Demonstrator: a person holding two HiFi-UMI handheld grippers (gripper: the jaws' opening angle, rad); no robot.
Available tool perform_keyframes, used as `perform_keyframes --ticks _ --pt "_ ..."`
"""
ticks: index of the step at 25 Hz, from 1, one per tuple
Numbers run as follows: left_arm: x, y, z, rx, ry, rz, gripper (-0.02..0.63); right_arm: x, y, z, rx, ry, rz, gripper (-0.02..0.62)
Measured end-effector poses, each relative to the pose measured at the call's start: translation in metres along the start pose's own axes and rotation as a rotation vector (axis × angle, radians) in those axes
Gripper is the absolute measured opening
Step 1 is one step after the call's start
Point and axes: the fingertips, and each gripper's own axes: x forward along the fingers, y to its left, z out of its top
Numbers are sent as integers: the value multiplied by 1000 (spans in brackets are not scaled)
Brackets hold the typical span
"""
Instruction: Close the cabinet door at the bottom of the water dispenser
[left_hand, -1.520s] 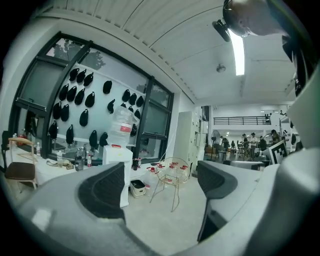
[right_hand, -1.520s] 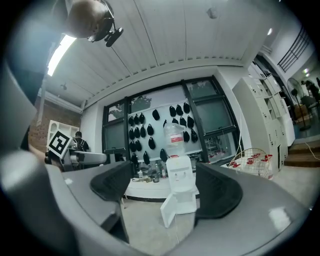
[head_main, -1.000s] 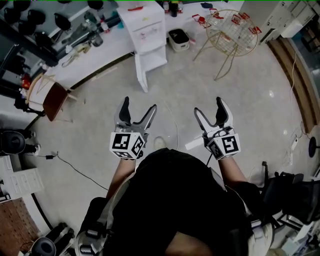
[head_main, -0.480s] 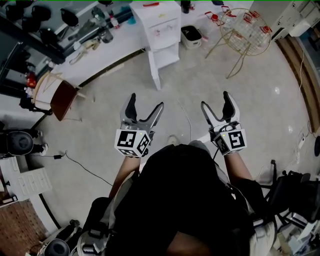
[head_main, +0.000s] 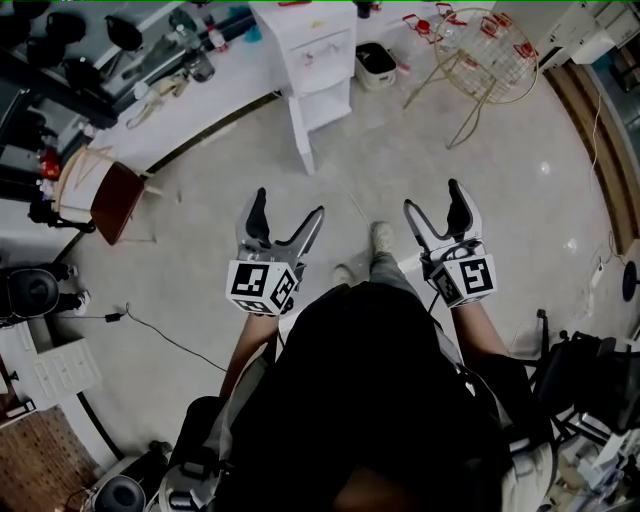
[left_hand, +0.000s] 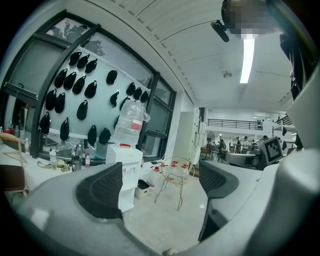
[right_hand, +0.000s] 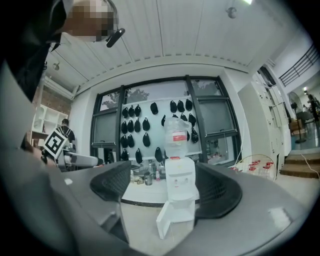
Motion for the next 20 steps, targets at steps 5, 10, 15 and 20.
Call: perform_keyframes --ticks 5,10,15,20 --pt "15 0 1 14 1 15 477 15 -9 -2 7 4 16 385" --pt "44 8 10 34 3 35 477 41 -31 2 -26 -29 36 385" --pt "85 9 15 40 2 54 477 69 -66 6 -21 -37 50 385" --pt "134 7 20 42 1 66 477 96 -114 10 -23 -44 59 385"
